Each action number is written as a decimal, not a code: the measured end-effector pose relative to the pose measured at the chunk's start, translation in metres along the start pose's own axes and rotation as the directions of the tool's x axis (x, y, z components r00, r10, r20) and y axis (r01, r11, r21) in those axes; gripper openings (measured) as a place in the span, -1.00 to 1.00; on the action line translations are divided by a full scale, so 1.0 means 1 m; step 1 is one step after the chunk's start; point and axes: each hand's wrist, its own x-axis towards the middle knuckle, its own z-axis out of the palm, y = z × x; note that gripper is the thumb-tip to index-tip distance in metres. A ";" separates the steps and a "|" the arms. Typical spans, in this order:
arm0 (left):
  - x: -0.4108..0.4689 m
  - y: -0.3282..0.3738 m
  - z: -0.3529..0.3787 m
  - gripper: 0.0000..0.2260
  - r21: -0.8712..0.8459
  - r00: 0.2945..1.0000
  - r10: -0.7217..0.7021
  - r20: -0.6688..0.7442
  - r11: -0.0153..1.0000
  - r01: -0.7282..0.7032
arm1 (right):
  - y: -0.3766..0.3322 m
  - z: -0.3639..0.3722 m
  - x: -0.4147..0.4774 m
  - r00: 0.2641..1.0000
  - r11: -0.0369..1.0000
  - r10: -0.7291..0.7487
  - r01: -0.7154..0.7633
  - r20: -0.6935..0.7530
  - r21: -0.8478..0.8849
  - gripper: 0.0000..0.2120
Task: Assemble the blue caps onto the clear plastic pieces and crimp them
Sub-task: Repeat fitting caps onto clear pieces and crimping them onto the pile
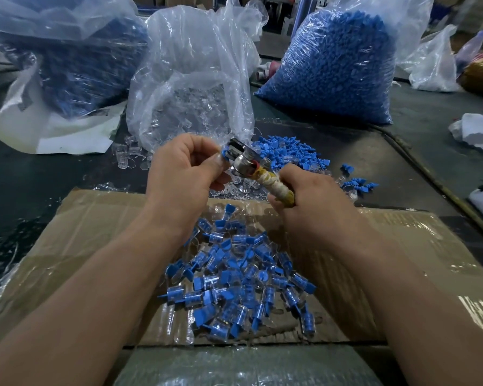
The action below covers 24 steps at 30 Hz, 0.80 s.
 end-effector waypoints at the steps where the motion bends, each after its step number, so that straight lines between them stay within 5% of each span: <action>1: 0.000 0.000 -0.001 -0.81 -0.008 1.000 -0.004 -0.005 1.000 0.004 | -0.001 0.001 0.000 1.000 1.000 -0.002 0.002 -0.001 0.004 -0.80; 10: 0.000 0.002 -0.001 -0.82 -0.011 1.000 -0.031 0.004 0.999 0.031 | 0.003 0.006 0.000 0.998 0.999 -0.024 0.023 -0.055 -0.022 -0.87; 18: 0.004 0.002 -0.009 -0.85 -0.122 0.990 -0.085 -0.116 0.990 0.071 | 0.015 0.001 0.002 0.999 0.996 -0.021 0.024 0.035 -0.090 -0.73; 24: 0.001 0.011 -0.012 -0.95 -0.097 0.970 -0.151 0.192 0.980 0.172 | 0.016 -0.001 -0.001 0.986 0.995 -0.045 0.059 0.163 -0.081 -0.84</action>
